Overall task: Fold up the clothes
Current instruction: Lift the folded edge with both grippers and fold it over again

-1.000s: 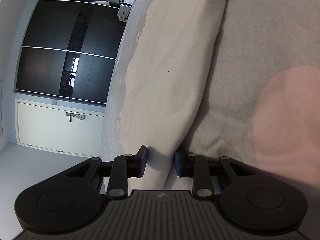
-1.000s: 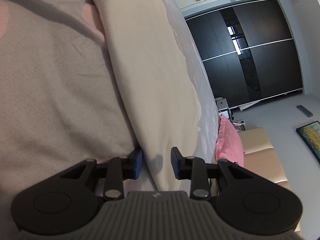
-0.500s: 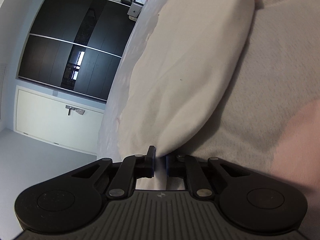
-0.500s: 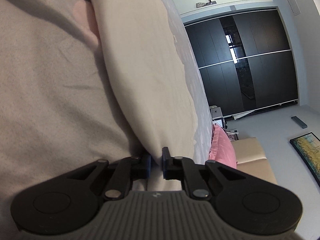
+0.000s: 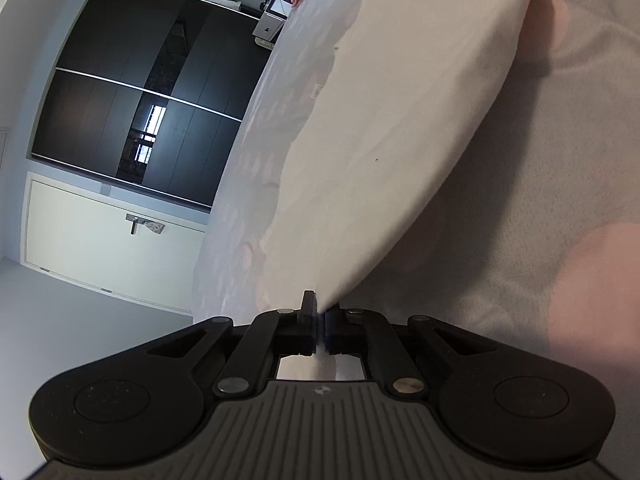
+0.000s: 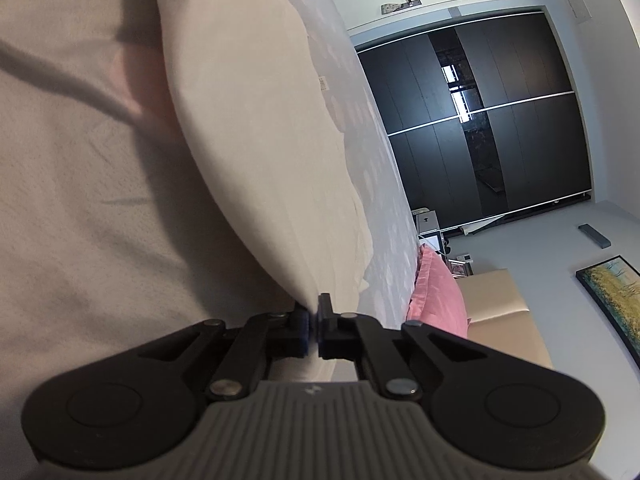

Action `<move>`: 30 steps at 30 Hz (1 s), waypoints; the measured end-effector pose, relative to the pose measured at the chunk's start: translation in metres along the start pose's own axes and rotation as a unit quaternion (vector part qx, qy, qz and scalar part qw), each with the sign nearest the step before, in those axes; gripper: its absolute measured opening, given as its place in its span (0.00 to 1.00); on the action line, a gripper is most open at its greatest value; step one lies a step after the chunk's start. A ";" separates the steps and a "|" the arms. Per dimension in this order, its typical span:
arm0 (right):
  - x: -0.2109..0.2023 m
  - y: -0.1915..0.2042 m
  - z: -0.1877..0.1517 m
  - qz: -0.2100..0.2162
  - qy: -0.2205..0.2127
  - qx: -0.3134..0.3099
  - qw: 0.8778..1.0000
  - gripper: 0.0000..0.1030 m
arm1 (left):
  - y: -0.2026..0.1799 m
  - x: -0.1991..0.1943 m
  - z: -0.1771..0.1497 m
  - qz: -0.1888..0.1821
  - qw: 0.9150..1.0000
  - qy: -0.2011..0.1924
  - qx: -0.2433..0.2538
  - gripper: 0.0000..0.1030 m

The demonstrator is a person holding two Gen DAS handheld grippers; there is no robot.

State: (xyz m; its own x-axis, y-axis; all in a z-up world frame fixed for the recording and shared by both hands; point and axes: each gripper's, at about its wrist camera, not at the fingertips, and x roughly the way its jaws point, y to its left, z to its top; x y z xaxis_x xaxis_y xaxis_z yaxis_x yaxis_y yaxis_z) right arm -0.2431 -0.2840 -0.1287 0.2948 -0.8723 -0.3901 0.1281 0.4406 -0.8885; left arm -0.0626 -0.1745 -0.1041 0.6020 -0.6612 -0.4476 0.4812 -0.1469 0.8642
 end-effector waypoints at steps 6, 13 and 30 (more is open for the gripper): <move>-0.036 -0.001 -0.009 0.024 -0.005 -0.020 1.000 0.03 | 0.004 -0.033 -0.010 -0.015 1.000 -0.001 0.011 0.02; -0.081 0.000 -0.020 0.058 -0.021 -0.052 0.997 0.03 | 0.004 -0.072 -0.028 -0.037 0.999 0.002 0.024 0.02; -0.161 0.001 -0.033 0.151 -0.059 -0.106 0.981 0.04 | -0.001 -0.129 -0.054 -0.113 0.992 -0.001 0.059 0.01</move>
State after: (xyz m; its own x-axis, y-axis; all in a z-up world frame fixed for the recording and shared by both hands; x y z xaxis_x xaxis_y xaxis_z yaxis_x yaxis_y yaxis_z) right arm -0.3213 -0.1498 -0.0750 0.3977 -0.6727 -0.6239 -0.1778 0.6106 -0.7717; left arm -0.1059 -0.0491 -0.0594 0.4858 -0.6036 -0.6322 0.5253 -0.3765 0.7631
